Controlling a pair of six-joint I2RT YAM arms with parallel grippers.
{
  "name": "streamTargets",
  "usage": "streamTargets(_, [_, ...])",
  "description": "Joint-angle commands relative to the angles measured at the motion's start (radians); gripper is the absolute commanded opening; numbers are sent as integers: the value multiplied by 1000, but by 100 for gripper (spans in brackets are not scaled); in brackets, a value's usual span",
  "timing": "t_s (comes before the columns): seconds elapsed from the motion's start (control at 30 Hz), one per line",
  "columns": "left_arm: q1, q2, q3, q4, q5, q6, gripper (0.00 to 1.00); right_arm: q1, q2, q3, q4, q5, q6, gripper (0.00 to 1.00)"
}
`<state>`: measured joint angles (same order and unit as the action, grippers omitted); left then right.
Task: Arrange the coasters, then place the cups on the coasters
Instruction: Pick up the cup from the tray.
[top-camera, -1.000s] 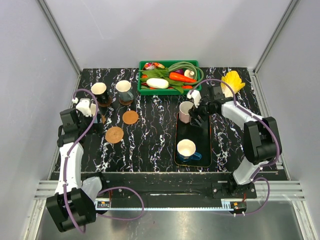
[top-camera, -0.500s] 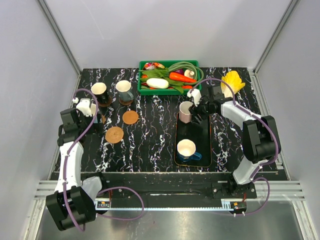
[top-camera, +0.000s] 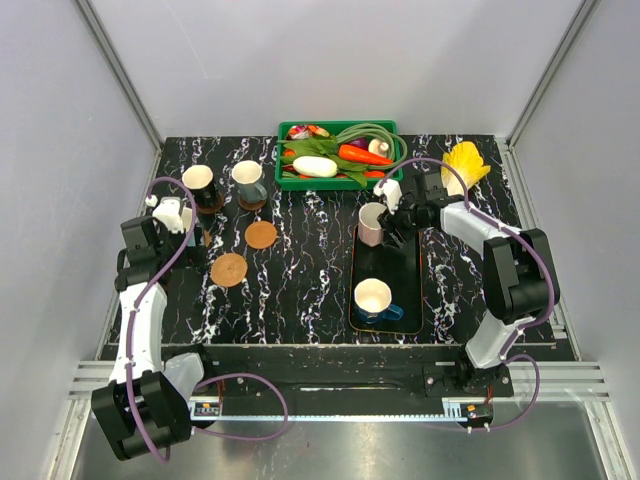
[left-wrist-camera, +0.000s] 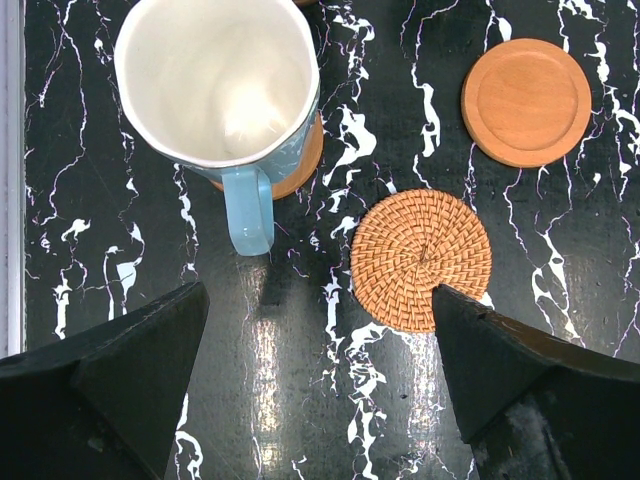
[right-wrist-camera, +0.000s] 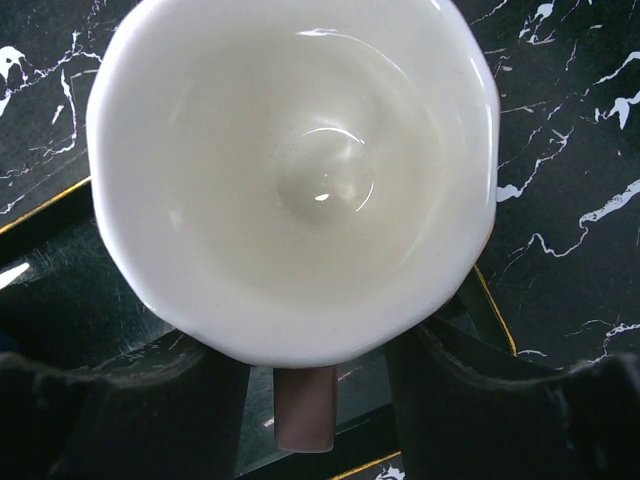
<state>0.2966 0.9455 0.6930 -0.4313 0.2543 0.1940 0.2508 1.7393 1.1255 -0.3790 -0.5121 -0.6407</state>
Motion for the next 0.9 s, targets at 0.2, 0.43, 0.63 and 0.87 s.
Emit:
streamTargets(0.2, [7, 1, -4, 43, 13, 13, 99, 5, 6, 31, 3, -9, -1, 42])
streamTargets(0.43, [7, 6, -4, 46, 11, 13, 99, 5, -6, 36, -8, -22, -2, 27])
streamTargets(0.63, [7, 4, -3, 46, 8, 13, 99, 11, -23, 39, -6, -14, -2, 12])
streamTargets(0.87, [7, -5, -6, 46, 5, 12, 99, 21, -64, 51, 0, 23, 19, 0])
